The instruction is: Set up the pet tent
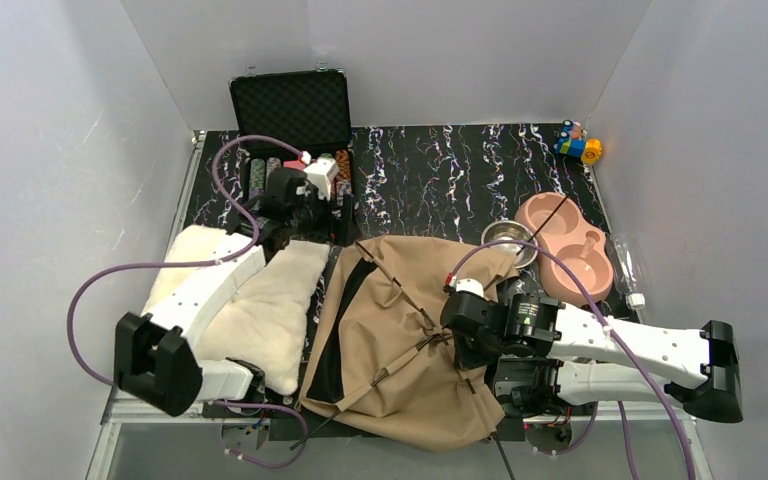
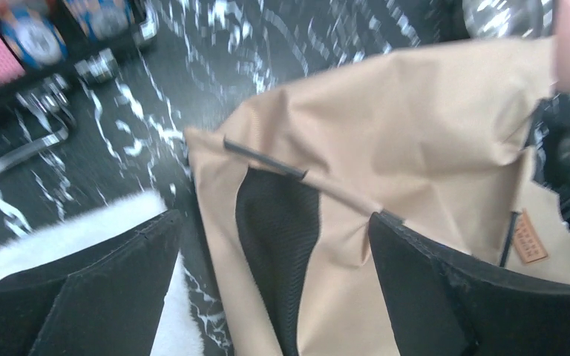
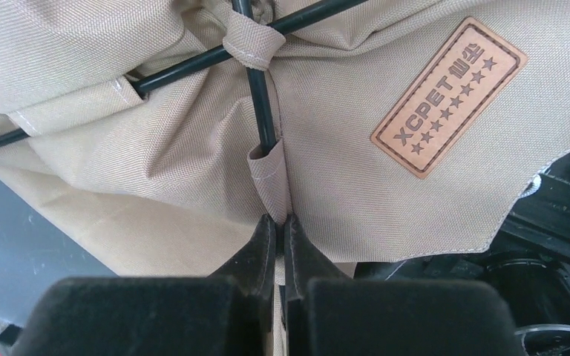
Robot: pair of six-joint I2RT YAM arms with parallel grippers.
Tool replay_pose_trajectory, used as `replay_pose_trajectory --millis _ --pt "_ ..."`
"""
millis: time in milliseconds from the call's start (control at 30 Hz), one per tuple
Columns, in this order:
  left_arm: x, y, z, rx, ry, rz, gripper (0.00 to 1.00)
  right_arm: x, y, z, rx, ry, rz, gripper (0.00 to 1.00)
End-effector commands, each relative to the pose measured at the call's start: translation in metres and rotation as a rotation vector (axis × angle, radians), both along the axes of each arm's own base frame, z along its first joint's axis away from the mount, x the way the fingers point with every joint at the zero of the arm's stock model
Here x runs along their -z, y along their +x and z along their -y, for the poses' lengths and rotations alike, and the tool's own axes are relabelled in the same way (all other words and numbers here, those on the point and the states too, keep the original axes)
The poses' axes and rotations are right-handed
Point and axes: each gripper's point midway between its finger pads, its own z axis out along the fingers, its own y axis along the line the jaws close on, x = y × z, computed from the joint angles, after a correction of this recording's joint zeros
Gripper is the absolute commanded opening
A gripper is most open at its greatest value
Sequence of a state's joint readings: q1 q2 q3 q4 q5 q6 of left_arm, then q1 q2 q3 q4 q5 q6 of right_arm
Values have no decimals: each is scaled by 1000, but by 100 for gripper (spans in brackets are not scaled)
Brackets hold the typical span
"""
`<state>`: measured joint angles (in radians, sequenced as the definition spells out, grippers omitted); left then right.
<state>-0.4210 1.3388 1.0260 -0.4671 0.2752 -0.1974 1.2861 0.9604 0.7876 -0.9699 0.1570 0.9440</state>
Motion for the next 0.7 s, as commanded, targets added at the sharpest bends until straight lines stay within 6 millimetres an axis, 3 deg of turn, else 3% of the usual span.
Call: replay_pose_trajectory --millis 0,100,200,367,667 --pt "-101 12 -5 -5 -59 279 98 -31 35 -27 112 91 148 1" --pt "-115 1 5 47 -118 266 98 -37 49 -25 193 84 198 1" --pt "-113 -9 12 80 -158 233 98 -46 61 -17 280 93 250 1" --pt "-115 -14 10 79 -158 232 98 -53 64 0 329 127 281 1" --pt "-138 -21 9 95 -170 258 98 -68 71 28 400 154 351 1"
